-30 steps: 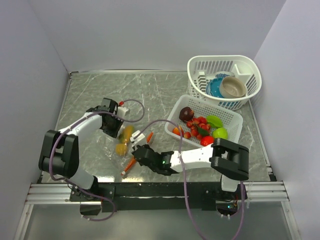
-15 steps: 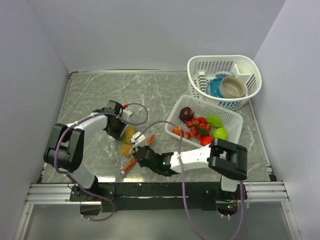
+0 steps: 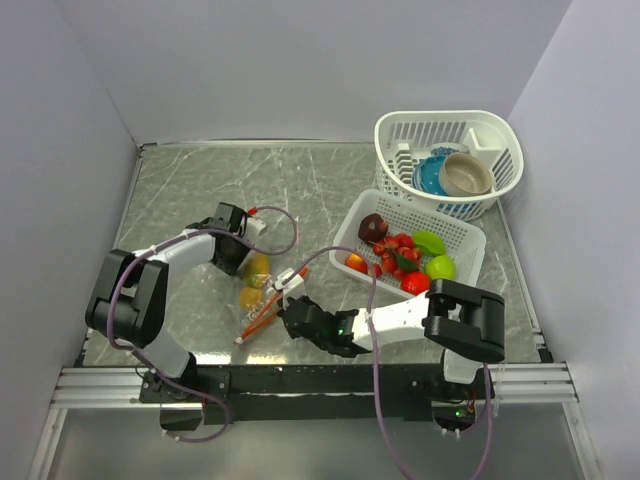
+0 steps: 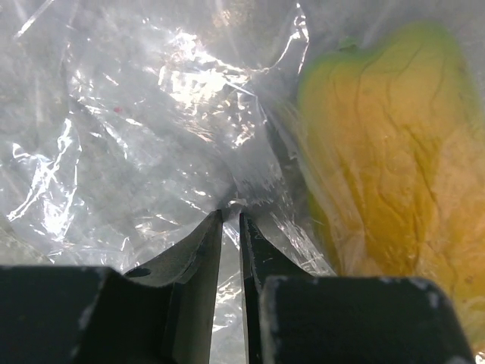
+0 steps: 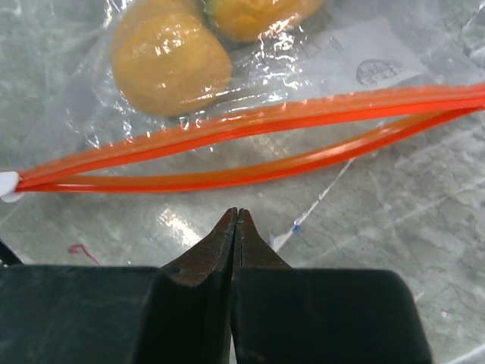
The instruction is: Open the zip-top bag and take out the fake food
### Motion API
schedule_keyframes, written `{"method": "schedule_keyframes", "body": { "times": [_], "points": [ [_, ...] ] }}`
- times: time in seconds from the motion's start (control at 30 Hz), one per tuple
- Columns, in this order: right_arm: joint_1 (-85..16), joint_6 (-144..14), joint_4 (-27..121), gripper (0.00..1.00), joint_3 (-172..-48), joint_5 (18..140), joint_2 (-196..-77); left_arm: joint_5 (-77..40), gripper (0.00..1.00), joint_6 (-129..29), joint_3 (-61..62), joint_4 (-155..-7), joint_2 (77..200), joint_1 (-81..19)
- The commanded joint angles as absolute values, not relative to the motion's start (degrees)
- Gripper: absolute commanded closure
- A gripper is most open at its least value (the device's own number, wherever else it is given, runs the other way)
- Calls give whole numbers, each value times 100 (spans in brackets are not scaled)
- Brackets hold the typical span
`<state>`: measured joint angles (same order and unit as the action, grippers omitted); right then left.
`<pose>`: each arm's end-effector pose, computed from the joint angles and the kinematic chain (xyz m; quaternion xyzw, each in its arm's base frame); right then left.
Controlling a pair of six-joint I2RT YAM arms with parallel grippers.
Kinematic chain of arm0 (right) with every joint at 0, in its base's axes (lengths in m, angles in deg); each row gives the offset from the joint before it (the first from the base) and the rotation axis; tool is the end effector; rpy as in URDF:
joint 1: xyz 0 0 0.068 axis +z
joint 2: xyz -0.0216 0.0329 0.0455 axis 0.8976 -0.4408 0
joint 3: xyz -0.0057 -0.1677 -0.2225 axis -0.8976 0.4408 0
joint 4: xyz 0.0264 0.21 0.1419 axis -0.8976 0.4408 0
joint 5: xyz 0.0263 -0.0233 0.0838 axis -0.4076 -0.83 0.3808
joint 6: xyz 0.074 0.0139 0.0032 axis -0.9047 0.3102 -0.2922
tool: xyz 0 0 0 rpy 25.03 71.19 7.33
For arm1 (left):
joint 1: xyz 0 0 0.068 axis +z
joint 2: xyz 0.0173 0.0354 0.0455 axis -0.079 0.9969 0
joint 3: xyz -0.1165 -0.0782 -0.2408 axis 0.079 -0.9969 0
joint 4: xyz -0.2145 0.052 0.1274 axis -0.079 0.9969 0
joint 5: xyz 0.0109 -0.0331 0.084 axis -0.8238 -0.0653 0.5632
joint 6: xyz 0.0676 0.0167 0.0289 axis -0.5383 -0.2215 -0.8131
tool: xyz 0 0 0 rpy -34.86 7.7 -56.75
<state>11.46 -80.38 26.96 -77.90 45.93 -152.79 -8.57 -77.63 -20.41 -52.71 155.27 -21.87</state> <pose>0.1158 0.3336 0.1513 -0.2935 0.8170 0.2129 0.4484 0.2892 -0.0882 0.1452 0.2751 0.9409 0.0115 0.1974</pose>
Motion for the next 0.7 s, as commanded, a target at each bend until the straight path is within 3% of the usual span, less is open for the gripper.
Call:
{"method": "schedule_keyframes", "body": {
  "times": [0.0,0.47,0.67],
  "points": [
    [1095,-8013,2349,100,-8068,4354,-15391,-693,78,-7865,-2317,-5151,15711,-2193],
    [1007,-7864,2270,100,-8385,4160,-15759,-649,79,-7856,-2562,-5239,15649,-2255],
    [989,-7723,2243,82,-8710,4266,-16190,-815,81,-7847,-2528,-5160,15605,-2255]
  ]
}}
